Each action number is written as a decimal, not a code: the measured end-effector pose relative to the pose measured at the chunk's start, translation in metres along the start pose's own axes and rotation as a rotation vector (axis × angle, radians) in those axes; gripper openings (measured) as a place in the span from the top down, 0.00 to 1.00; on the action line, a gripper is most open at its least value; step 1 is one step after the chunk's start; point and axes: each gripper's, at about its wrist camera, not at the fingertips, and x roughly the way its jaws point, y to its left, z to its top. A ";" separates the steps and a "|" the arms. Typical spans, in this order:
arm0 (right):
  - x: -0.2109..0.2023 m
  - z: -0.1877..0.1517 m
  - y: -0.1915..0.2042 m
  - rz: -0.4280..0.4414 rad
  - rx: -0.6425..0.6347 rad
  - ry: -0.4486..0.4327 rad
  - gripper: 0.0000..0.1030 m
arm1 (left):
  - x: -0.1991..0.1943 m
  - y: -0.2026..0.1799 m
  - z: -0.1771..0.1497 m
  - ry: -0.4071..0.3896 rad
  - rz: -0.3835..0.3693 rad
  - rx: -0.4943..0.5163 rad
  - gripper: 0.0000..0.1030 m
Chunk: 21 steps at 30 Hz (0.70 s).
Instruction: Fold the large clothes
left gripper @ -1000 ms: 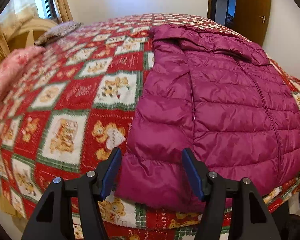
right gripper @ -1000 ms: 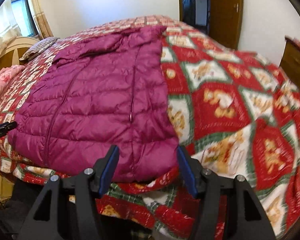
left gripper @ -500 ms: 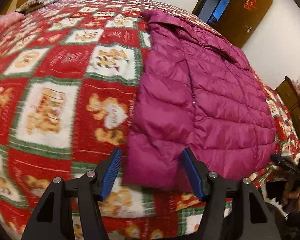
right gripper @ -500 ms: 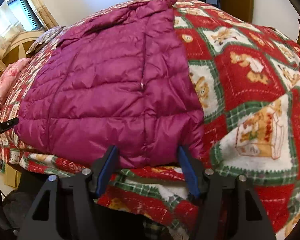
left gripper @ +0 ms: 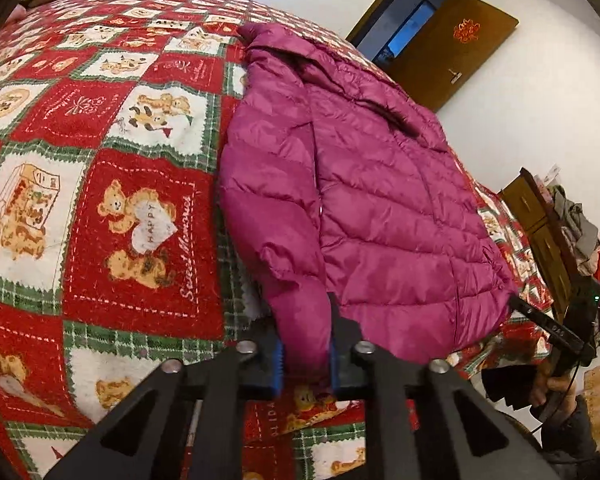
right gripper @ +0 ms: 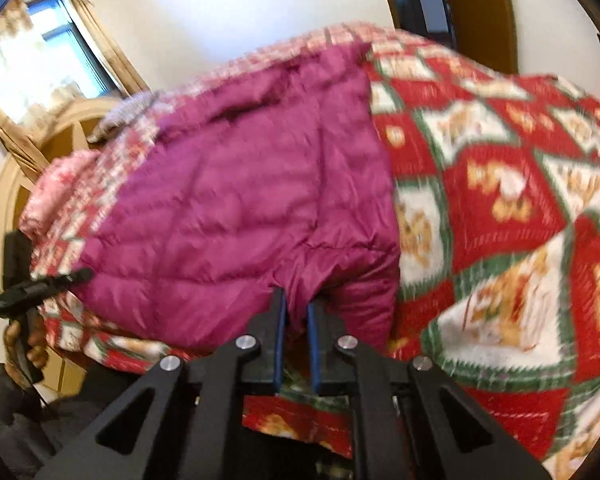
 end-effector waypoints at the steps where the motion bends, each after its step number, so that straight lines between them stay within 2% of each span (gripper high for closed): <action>1: -0.008 0.002 0.003 0.000 -0.008 -0.028 0.88 | -0.003 -0.002 0.001 -0.011 -0.008 0.003 0.90; 7: -0.021 0.011 0.011 0.015 -0.017 -0.096 0.88 | -0.029 -0.012 0.013 -0.094 -0.076 0.002 0.92; 9: -0.028 0.013 0.014 0.036 -0.009 -0.127 0.89 | -0.038 -0.015 0.015 -0.132 -0.150 -0.009 0.93; 11: -0.031 0.018 0.018 0.040 -0.025 -0.149 0.89 | -0.042 -0.018 0.017 -0.144 -0.190 -0.001 0.93; 15: -0.037 0.023 0.027 0.033 -0.056 -0.178 0.89 | -0.046 -0.024 0.021 -0.158 -0.197 0.023 0.93; 21: -0.060 0.030 0.019 0.082 -0.022 -0.226 0.89 | -0.072 -0.033 0.030 -0.212 -0.280 0.054 0.94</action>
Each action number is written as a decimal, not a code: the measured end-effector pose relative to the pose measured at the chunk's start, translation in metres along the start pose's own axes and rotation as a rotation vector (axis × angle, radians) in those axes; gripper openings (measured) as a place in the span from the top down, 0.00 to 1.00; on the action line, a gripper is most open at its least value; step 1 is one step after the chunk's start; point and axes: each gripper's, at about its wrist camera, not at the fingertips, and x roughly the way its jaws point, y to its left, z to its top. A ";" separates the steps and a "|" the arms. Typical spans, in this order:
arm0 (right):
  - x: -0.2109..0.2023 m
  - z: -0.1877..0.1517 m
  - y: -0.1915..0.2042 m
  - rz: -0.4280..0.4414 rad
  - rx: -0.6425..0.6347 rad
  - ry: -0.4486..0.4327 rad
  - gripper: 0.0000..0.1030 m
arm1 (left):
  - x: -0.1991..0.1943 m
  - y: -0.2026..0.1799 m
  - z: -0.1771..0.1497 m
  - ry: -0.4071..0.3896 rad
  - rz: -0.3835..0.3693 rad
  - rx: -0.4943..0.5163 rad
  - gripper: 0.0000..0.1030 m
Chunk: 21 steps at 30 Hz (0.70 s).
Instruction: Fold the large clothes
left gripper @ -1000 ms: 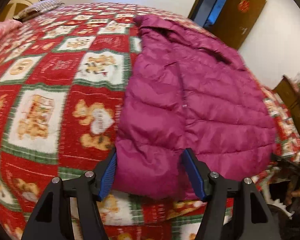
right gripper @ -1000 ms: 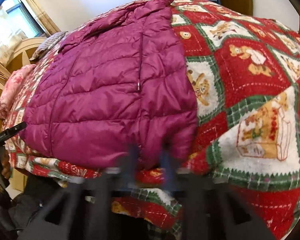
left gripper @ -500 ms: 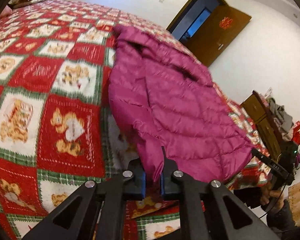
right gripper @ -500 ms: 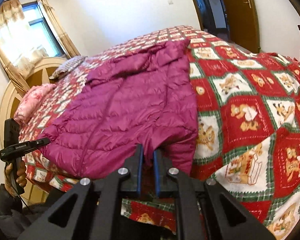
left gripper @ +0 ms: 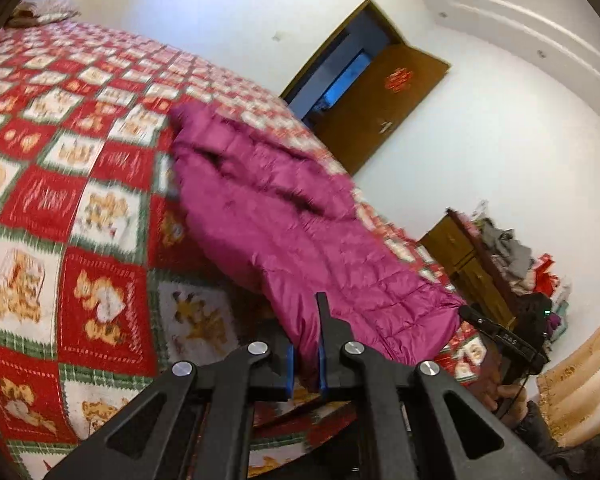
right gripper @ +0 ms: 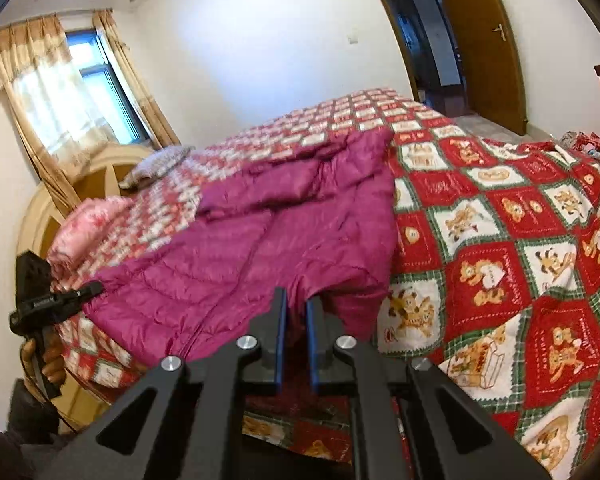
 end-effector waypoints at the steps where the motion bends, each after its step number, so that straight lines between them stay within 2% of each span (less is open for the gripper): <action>1: -0.009 0.005 0.001 0.011 0.004 -0.023 0.89 | -0.003 -0.003 0.002 -0.010 -0.015 0.005 0.94; 5: -0.039 0.020 0.010 0.027 -0.023 -0.104 0.89 | -0.020 -0.023 0.012 -0.056 -0.090 0.048 0.93; 9: -0.062 0.033 0.015 0.038 -0.026 -0.174 0.89 | -0.042 -0.049 0.020 -0.116 -0.173 0.147 0.93; 12: -0.066 0.043 0.014 0.038 -0.021 -0.197 0.89 | -0.045 -0.049 0.029 -0.124 -0.202 0.140 0.93; 17: -0.044 0.081 0.006 0.025 -0.035 -0.221 0.89 | -0.017 -0.037 0.075 -0.087 -0.067 0.097 0.93; 18: -0.034 0.094 0.004 0.029 -0.031 -0.222 0.89 | -0.005 -0.030 0.094 -0.086 -0.024 0.075 0.93; 21: 0.015 0.137 0.004 0.025 -0.035 -0.210 0.89 | 0.024 -0.015 0.126 -0.085 0.031 0.042 0.91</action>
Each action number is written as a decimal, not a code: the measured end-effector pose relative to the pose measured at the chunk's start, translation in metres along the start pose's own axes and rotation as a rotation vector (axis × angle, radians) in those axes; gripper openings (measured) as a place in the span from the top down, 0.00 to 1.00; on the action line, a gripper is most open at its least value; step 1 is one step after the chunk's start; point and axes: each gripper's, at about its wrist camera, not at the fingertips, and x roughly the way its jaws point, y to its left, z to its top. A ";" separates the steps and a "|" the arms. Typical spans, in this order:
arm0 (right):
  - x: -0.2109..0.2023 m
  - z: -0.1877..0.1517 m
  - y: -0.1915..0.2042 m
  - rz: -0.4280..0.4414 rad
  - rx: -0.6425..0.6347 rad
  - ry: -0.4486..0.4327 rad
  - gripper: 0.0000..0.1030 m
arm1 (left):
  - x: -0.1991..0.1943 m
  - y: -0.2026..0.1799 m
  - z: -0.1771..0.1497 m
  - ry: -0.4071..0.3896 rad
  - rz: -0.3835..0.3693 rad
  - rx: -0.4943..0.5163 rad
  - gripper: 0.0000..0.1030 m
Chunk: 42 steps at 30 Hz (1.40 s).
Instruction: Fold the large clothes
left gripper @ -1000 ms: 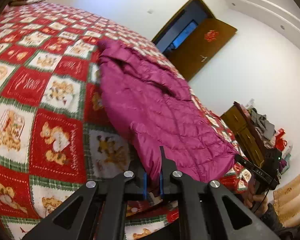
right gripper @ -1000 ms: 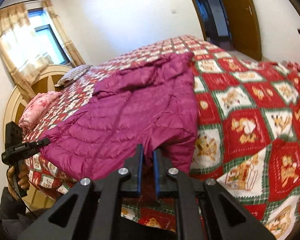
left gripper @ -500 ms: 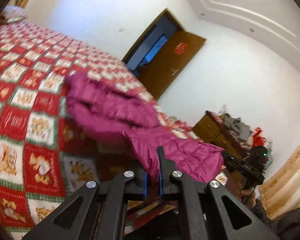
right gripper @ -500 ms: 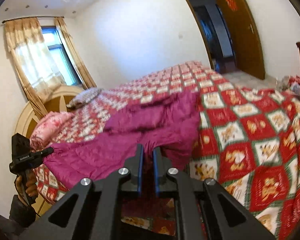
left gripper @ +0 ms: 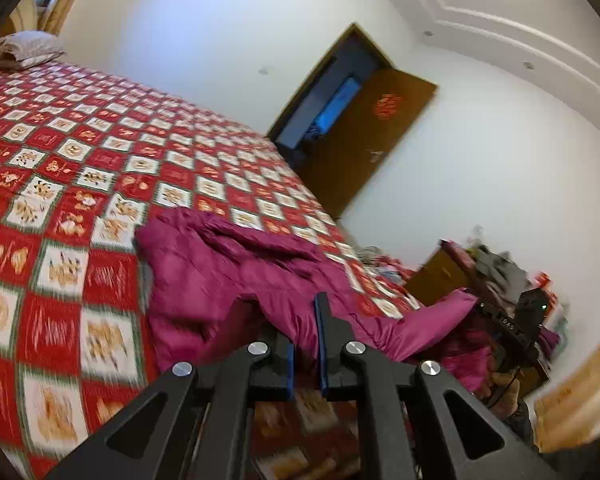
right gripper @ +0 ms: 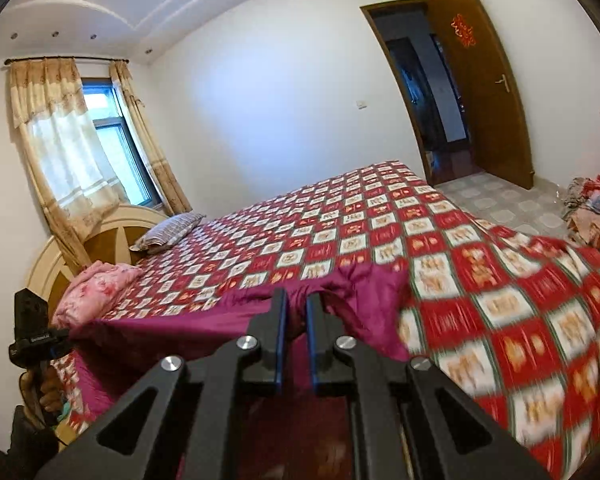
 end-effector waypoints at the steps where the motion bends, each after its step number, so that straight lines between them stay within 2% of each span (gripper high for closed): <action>1: 0.022 0.009 0.000 -0.013 -0.008 0.010 0.89 | 0.017 0.008 0.013 0.002 0.042 -0.013 0.90; 4: 0.091 0.028 -0.007 -0.065 -0.018 0.058 0.89 | 0.075 0.031 0.041 0.035 0.147 -0.042 0.90; 8: 0.167 0.032 -0.033 -0.137 0.018 0.128 0.89 | 0.145 0.067 0.066 0.059 0.250 -0.093 0.90; 12: 0.228 0.020 -0.059 -0.211 0.046 0.174 0.89 | 0.201 0.099 0.077 0.094 0.309 -0.139 0.90; 15: 0.258 0.010 -0.068 -0.267 0.041 0.182 0.88 | 0.227 0.118 0.077 0.123 0.354 -0.148 0.90; 16: 0.263 0.009 -0.071 -0.285 0.038 0.179 0.81 | 0.237 0.125 0.076 0.133 0.364 -0.147 0.90; 18: 0.278 0.002 -0.077 -0.346 0.027 0.180 0.46 | 0.250 0.136 0.075 0.161 0.356 -0.174 0.90; 19: 0.284 -0.003 -0.081 -0.377 0.022 0.186 0.12 | 0.254 0.143 0.073 0.175 0.342 -0.198 0.90; 20: 0.289 -0.006 -0.085 -0.393 0.030 0.193 0.00 | 0.258 0.148 0.072 0.181 0.332 -0.219 0.90; 21: 0.292 -0.008 -0.090 -0.394 0.047 0.194 0.00 | 0.258 0.156 0.070 0.182 0.303 -0.257 0.90; 24: 0.297 -0.014 -0.105 -0.360 0.116 0.220 0.00 | 0.248 0.187 0.065 0.169 0.143 -0.457 0.89; 25: 0.296 -0.014 -0.108 -0.354 0.131 0.225 0.00 | 0.245 0.192 0.067 0.172 0.110 -0.504 0.88; 27: 0.291 -0.010 -0.110 -0.337 0.156 0.212 0.00 | 0.228 0.201 0.076 0.156 0.071 -0.578 0.86; 29: 0.272 0.002 -0.108 -0.325 0.168 0.152 0.01 | 0.205 0.200 0.089 0.108 0.062 -0.580 0.77; 30: 0.254 0.013 -0.107 -0.316 0.176 0.098 0.01 | 0.197 0.198 0.094 0.091 0.073 -0.565 0.68; 31: 0.239 0.022 -0.105 -0.304 0.182 0.053 0.05 | 0.181 0.191 0.103 0.051 0.127 -0.522 0.50; 32: 0.226 0.029 -0.102 -0.293 0.178 0.025 0.16 | 0.169 0.184 0.111 0.018 0.193 -0.476 0.40; 33: 0.212 0.037 -0.096 -0.285 0.161 0.004 0.24 | 0.157 0.176 0.117 -0.012 0.249 -0.436 0.23; 35: 0.198 0.046 -0.084 -0.290 0.112 0.024 0.53 | 0.131 0.157 0.125 -0.080 0.335 -0.358 0.20; 36: 0.196 0.046 -0.075 -0.283 0.084 0.052 0.57 | 0.128 0.147 0.124 -0.085 0.367 -0.326 0.20; 38: 0.202 0.040 -0.056 -0.251 0.032 0.119 0.60 | 0.136 0.122 0.120 -0.050 0.408 -0.228 0.20; 40: 0.222 0.026 -0.028 -0.212 -0.051 0.187 0.60 | 0.167 0.083 0.106 0.018 0.423 -0.073 0.20; 42: 0.250 0.008 0.000 -0.235 -0.167 0.267 0.60 | 0.199 0.056 0.087 0.086 0.405 0.022 0.20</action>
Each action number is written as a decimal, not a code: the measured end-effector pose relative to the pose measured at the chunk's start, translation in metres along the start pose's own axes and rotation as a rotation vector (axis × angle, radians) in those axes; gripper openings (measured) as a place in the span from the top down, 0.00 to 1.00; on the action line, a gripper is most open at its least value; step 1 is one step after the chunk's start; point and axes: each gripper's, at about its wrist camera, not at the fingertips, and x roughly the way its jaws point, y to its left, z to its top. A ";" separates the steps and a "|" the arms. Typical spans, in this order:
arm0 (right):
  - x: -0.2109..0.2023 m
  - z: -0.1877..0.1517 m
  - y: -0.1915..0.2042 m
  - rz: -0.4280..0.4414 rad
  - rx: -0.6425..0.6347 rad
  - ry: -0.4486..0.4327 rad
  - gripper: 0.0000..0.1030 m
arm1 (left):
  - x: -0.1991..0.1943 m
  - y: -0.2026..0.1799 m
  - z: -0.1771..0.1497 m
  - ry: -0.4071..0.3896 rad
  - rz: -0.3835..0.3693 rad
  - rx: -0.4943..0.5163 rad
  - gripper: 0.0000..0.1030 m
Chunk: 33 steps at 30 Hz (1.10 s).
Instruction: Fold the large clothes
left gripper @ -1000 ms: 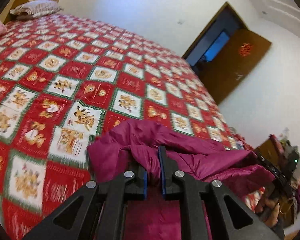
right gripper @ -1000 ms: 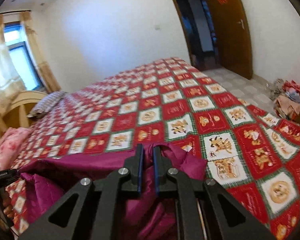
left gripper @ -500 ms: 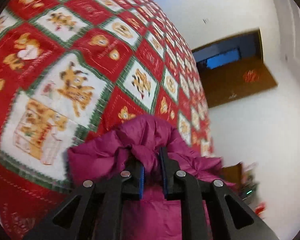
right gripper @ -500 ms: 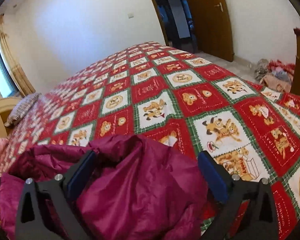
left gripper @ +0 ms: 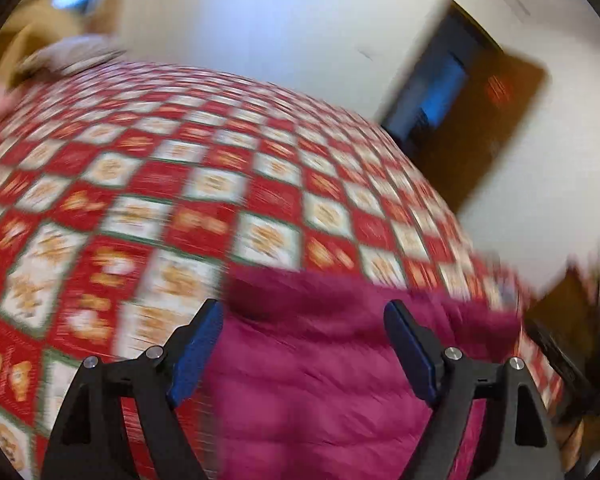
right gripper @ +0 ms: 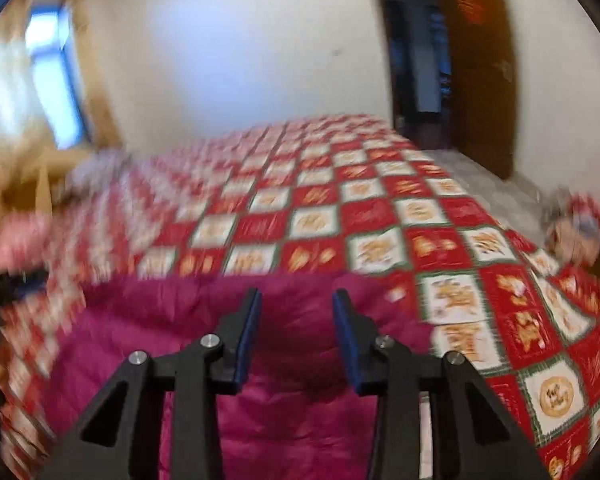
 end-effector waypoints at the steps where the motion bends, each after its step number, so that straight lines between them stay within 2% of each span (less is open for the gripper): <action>1: 0.011 -0.002 0.011 -0.020 -0.040 0.027 0.61 | 0.008 -0.021 -0.012 0.025 -0.003 0.062 0.20; 4: 0.057 -0.014 0.033 -0.116 -0.148 0.112 0.66 | 0.032 -0.048 -0.024 0.026 0.057 0.207 0.20; 6: 0.085 -0.013 0.025 -0.215 -0.184 0.132 0.68 | 0.047 -0.048 -0.023 -0.015 0.152 0.292 0.20; 8: 0.101 -0.013 0.007 -0.236 -0.151 0.142 0.68 | 0.071 -0.041 -0.025 -0.007 0.260 0.344 0.20; 9: 0.109 -0.014 -0.002 -0.233 -0.131 0.151 0.68 | 0.079 -0.032 -0.024 0.008 0.273 0.338 0.20; 12: 0.119 -0.024 -0.022 -0.169 -0.039 0.128 0.69 | 0.096 -0.005 -0.030 0.034 0.227 0.240 0.20; 13: 0.118 -0.024 -0.023 -0.159 -0.024 0.117 0.69 | 0.100 0.006 -0.033 0.027 0.193 0.181 0.20; 15: 0.119 -0.025 -0.026 -0.135 -0.001 0.109 0.69 | 0.103 0.014 -0.036 0.011 0.155 0.125 0.19; 18: 0.129 -0.022 -0.033 -0.073 0.050 0.132 0.69 | 0.108 0.019 -0.039 0.013 0.127 0.079 0.18; 21: 0.136 -0.022 -0.056 0.032 0.180 0.133 0.72 | 0.116 0.029 -0.038 0.035 0.086 0.020 0.18; 24: 0.133 -0.024 -0.064 0.071 0.239 0.118 0.76 | 0.117 0.028 -0.037 0.038 0.088 0.014 0.18; 28: 0.124 -0.022 -0.063 0.037 0.240 0.134 0.80 | 0.120 0.026 -0.037 0.046 0.112 0.031 0.18; 33: 0.074 -0.020 -0.063 -0.123 0.137 0.062 0.80 | 0.120 0.026 -0.037 0.047 0.120 0.036 0.18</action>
